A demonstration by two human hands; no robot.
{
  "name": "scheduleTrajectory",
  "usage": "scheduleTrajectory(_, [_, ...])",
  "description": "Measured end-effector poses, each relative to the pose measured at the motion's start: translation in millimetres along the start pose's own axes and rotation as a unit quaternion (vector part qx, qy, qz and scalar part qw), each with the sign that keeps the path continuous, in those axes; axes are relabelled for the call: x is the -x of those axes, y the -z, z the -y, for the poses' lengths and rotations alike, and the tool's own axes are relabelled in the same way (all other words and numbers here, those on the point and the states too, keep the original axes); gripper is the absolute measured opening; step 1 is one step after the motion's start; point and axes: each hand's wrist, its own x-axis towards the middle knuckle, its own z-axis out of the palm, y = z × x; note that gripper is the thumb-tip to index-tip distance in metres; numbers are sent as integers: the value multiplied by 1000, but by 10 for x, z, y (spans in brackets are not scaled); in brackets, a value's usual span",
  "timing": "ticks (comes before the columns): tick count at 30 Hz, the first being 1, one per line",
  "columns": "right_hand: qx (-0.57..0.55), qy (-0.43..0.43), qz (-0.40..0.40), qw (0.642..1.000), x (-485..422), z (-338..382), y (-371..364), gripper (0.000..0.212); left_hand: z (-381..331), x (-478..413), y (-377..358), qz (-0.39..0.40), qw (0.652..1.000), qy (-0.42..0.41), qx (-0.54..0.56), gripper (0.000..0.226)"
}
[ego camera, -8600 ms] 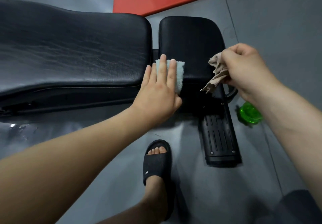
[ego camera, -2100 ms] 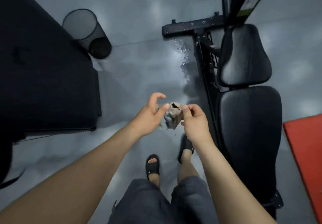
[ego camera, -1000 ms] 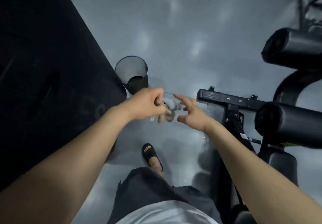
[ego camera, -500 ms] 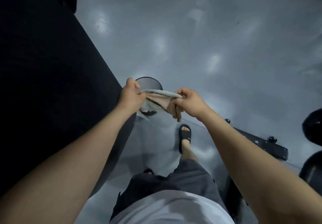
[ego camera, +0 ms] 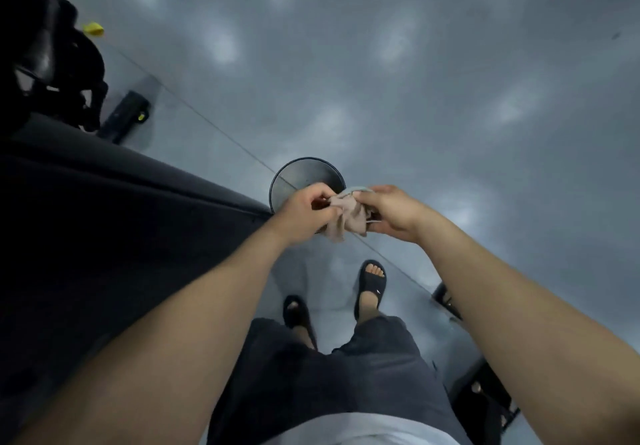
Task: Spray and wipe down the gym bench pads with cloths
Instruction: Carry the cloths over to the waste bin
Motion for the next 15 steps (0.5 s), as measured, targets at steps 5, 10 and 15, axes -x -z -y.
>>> scheduleTrajectory(5, [47, 19, -10, 999, -571, -9, 146, 12, 153, -485, -4, -24, 978, 135, 156, 18])
scheduleTrajectory(10, [4, -13, 27, 1000, -1023, -270, 56, 45, 419, -896, 24, -76, 914, 229, 327, 9])
scheduleTrajectory(15, [12, -51, -25, 998, -1626, -596, -72, 35, 990, -1277, 101, -98, 906, 321, 258, 14])
